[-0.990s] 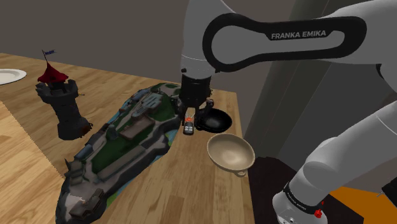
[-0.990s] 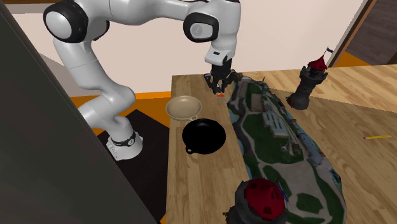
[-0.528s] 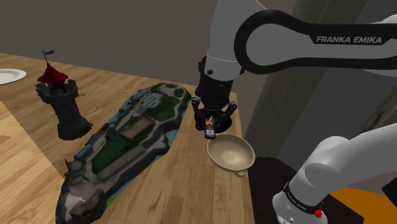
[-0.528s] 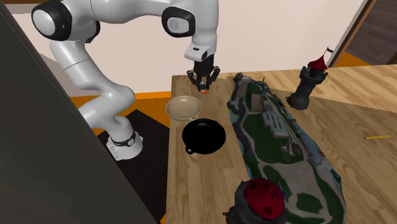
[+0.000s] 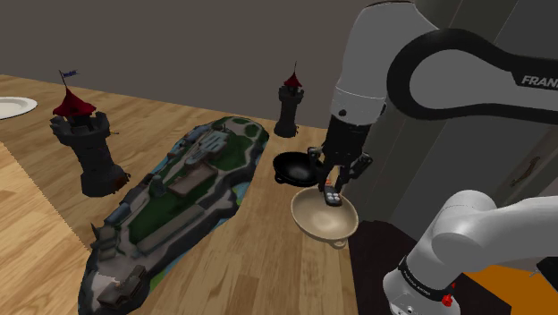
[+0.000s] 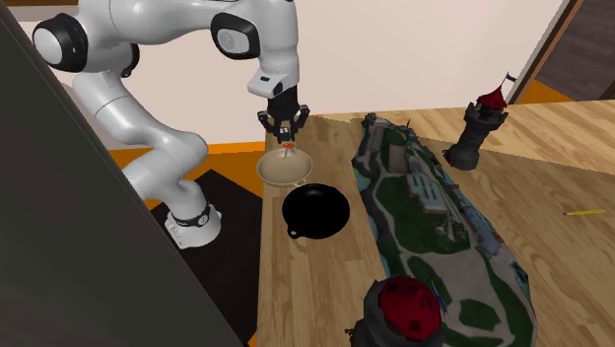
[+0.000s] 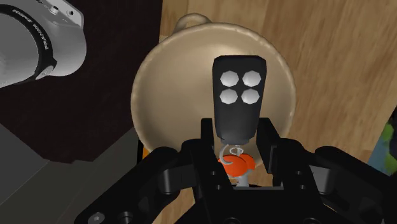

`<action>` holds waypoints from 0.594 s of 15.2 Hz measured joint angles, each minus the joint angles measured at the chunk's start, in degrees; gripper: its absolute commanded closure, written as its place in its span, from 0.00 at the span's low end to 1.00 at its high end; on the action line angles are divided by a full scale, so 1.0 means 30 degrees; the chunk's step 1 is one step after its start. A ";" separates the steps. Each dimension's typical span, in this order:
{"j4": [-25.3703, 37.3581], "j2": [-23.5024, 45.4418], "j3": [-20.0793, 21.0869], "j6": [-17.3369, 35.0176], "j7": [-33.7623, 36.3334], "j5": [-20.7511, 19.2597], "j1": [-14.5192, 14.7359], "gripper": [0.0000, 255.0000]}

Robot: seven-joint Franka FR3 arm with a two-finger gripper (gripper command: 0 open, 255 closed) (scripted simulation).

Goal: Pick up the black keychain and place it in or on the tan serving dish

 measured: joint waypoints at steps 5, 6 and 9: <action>-0.1341 -0.0336 0.0238 0.0983 -0.0165 0.0319 0.0187 1.00; -0.1644 -0.0333 0.0300 0.1278 -0.0238 0.0376 0.0196 1.00; -0.2392 -0.0332 0.0568 0.2035 -0.0300 0.0612 0.0279 1.00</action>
